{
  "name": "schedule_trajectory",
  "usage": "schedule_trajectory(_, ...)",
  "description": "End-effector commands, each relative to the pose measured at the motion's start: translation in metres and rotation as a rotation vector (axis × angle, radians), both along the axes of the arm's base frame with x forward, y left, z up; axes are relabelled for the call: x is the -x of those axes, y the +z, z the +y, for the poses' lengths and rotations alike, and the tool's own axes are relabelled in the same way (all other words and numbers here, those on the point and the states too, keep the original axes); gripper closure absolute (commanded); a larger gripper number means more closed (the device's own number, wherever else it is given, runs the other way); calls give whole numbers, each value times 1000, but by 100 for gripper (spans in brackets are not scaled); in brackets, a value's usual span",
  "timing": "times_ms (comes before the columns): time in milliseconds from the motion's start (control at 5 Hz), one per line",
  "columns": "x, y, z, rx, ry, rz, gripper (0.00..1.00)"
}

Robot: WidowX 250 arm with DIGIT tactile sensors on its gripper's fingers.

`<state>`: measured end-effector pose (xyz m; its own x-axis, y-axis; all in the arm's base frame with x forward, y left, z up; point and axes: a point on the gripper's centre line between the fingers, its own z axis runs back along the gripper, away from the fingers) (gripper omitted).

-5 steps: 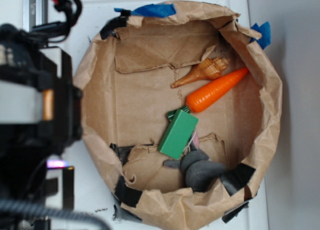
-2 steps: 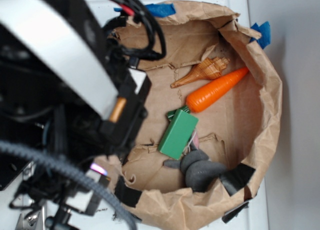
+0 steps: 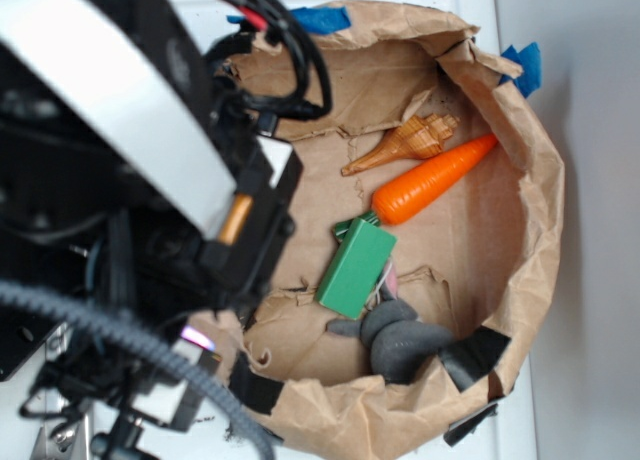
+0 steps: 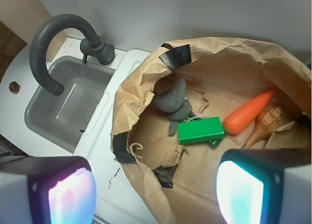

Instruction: Grab the gray animal.

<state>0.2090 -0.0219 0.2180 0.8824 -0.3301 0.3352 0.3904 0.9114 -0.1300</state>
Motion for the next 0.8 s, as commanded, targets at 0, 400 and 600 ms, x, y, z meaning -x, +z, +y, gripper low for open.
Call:
schedule_trajectory(0,-21,-45,8,-116,102,31,0)
schedule_trajectory(400,-37,-85,15,-189,137,77,0)
schedule_trajectory(600,-45,-95,24,-180,162,101,0)
